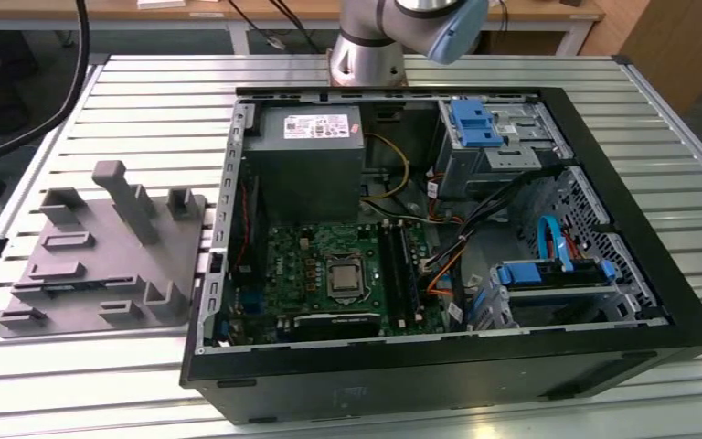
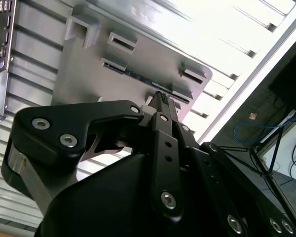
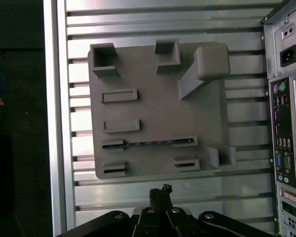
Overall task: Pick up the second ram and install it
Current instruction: 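Reach for the second ram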
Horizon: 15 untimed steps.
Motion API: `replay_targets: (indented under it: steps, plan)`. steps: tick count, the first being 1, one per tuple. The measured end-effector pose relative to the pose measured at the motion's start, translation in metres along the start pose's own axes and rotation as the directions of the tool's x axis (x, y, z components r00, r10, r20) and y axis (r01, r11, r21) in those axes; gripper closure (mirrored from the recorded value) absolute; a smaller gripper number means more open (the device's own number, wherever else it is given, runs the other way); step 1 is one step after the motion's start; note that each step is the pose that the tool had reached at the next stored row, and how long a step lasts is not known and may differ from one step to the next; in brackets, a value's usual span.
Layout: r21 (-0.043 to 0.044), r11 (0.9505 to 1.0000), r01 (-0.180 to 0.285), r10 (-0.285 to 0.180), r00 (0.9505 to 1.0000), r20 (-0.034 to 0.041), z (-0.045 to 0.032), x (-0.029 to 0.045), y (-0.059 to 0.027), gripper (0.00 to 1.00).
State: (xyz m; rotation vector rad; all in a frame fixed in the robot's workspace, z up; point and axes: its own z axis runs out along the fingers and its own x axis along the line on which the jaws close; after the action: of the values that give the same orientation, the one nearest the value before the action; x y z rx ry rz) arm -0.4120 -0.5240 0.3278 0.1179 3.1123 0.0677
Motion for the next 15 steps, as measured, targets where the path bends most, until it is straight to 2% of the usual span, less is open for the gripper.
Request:
replay_targets:
  steps: [8,11,15]
  plan:
    - [0.0011,1.0,0.0,0.0,1.0,0.0001,0.0144,-0.0128,0.0006,0.9]
    - [0.0014,1.0,0.0,0.0,1.0,0.0,0.02,-0.0156,0.0043,0.9]
    - [0.0014,1.0,0.001,-0.001,1.0,0.0,0.0277,-0.0152,0.0125,0.9]
